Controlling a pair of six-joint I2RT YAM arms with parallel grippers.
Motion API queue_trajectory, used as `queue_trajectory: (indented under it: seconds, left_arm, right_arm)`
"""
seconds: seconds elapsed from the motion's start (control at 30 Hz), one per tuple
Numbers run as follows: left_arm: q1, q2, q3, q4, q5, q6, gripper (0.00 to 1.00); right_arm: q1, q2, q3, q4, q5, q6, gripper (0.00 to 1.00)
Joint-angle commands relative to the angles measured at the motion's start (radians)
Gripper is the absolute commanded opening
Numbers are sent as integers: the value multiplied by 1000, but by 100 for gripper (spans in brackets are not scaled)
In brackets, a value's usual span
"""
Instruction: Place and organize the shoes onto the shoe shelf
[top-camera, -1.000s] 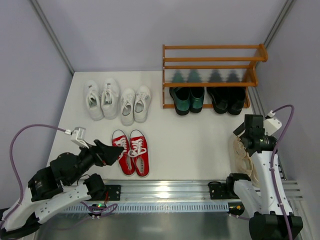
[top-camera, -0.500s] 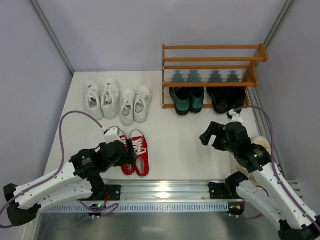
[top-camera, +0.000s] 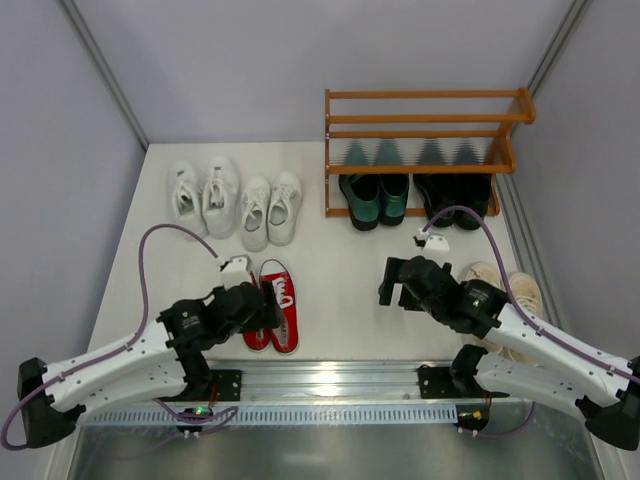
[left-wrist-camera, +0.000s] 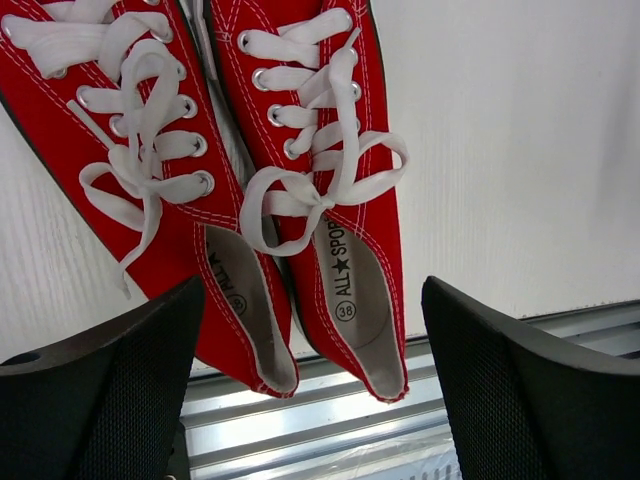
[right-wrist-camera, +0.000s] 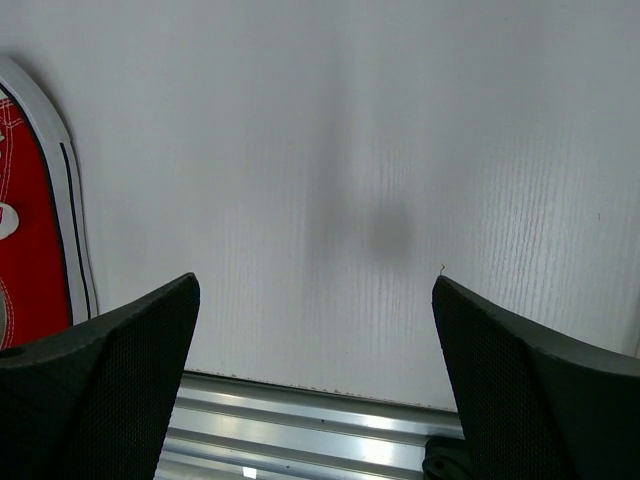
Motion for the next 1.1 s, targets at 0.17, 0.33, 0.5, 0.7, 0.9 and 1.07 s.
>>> queue_trajectory:
  seconds: [0.17,0.33,0.5,0.7,0.9,1.07]
  left_arm:
    - [-2,232,50,2,-43,-8,80]
    - [-2,256,-6,78,0,-19,62]
    - [-2,256,-86,204,101,-16,37]
    - [-42,259,-80,330,182,10,0]
    - [-173,387,84,361,175,26,0]
    - [-227,547,205,395,127,37,0]
  right_arm:
    - [31,-7,56,-24,97,75,98]
    - [41,-33,29,-30,95,92,98]
    - [41,-44,13,-36,97,98,98]
    - [42,-62,7,-42,107,102,98]
    - [42,-85,18,-87,163,115,98]
    - [42,-104,18,-110,192,121,98]
